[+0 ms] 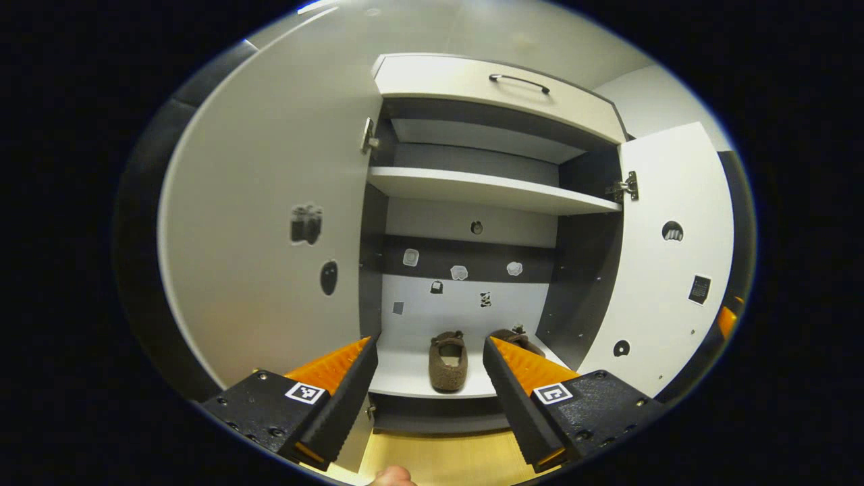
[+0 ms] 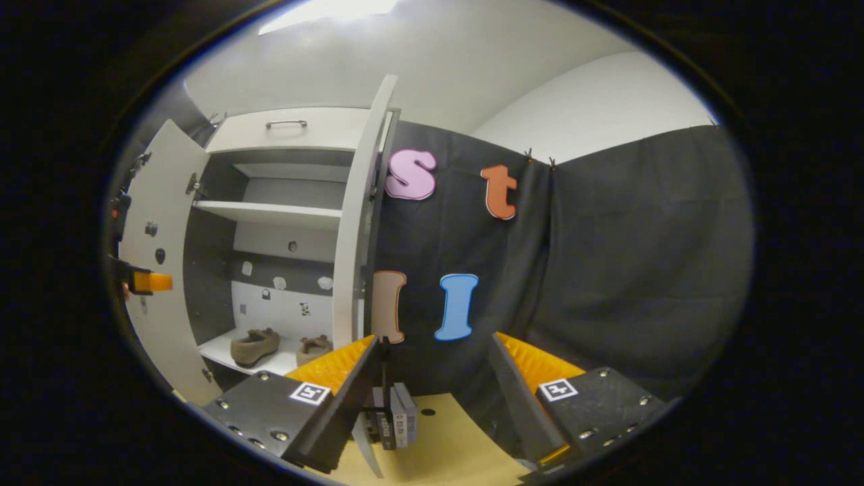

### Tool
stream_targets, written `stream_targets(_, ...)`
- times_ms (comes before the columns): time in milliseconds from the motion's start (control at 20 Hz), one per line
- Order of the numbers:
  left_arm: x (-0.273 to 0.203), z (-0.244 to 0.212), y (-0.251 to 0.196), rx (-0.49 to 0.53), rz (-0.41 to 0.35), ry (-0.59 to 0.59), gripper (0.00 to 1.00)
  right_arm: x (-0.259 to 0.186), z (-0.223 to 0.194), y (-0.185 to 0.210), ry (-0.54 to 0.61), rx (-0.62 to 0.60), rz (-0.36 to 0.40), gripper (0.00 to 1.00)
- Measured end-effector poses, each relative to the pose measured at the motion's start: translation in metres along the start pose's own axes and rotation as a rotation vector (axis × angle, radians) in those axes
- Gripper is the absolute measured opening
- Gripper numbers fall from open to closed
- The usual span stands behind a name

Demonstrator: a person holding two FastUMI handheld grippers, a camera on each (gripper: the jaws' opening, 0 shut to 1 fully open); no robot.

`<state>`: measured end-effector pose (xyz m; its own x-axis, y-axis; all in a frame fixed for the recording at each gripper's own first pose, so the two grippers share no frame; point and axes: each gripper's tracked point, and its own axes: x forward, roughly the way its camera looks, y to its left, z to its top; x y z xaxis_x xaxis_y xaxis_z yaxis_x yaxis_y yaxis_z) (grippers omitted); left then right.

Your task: Grab one shoe with the right hand and put it into the shoe cabinet, grab the other shoe with the left hand and put it into the shoe cabinet; then close the right door with the right hand and the left door with the left hand.

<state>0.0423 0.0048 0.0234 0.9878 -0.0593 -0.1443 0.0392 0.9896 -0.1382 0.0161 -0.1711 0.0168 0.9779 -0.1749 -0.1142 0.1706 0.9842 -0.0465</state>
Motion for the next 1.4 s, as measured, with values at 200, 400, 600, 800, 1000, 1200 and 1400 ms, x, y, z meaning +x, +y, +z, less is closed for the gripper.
stream_targets(200,-0.044,0.014,0.01,0.013,0.045,-0.017,0.96,0.023,-0.015,0.012,0.035,-0.004,0.046,0.96)
stream_targets(400,-0.077,0.025,0.032,-0.001,0.107,-0.026,0.93,0.025,-0.015,0.02,0.034,0.005,0.097,0.95)
stream_targets(600,-0.106,0.035,0.055,-0.019,0.163,-0.038,0.96,0.023,-0.011,0.043,0.027,-0.016,0.166,0.95)
stream_targets(800,-0.129,0.051,0.077,-0.045,0.196,-0.084,0.96,0.022,-0.01,0.087,0.033,0.01,0.274,0.95)
stream_targets(1000,-0.145,0.059,0.12,-0.061,0.289,-0.111,0.96,0.026,-0.007,0.135,0.03,0.005,0.35,0.95)
stream_targets(1200,-0.154,0.049,0.159,-0.069,0.363,-0.094,0.96,0.035,-0.001,0.178,0.021,0.013,0.406,0.93)
stream_targets(1400,-0.151,0.045,0.186,-0.071,0.403,-0.083,0.96,0.035,0.002,0.231,0.028,0.027,0.484,0.96)
